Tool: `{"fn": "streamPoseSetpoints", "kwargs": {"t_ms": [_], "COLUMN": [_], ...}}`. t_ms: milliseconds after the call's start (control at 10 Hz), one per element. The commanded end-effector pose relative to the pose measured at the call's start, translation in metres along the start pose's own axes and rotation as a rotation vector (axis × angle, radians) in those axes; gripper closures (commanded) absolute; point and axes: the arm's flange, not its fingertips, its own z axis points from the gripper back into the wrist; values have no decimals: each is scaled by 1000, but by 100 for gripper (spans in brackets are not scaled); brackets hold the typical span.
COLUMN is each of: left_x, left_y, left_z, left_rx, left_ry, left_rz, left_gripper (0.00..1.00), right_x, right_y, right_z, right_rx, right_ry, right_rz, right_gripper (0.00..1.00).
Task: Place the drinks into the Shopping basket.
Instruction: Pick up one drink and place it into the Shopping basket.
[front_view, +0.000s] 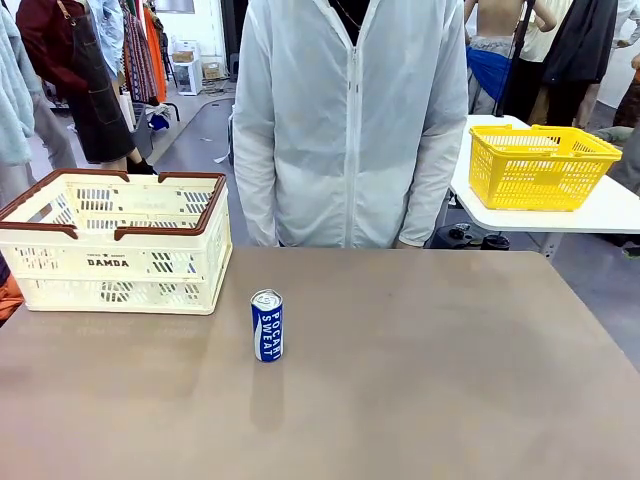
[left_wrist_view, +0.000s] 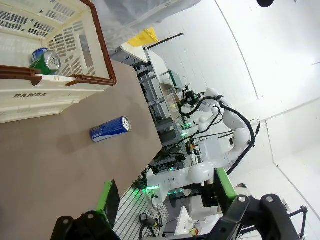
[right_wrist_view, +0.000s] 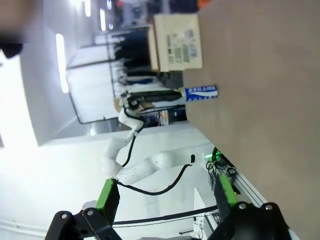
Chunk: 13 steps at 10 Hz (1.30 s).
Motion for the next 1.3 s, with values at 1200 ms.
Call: {"fn": "streamPoseSetpoints", "kwargs": {"t_ms": [1200], "left_x": [-36], "left_y": [-196], "left_z": [-378], "left_rx": [803], "left_ry": [444], "left_rz": [-122], "left_gripper": [0], "right_x": [2], "right_y": [13], "right_z": [0], "right_rx": [-32], "right_ry": [14], "right_rz": [-20], "right_gripper": [0]}}
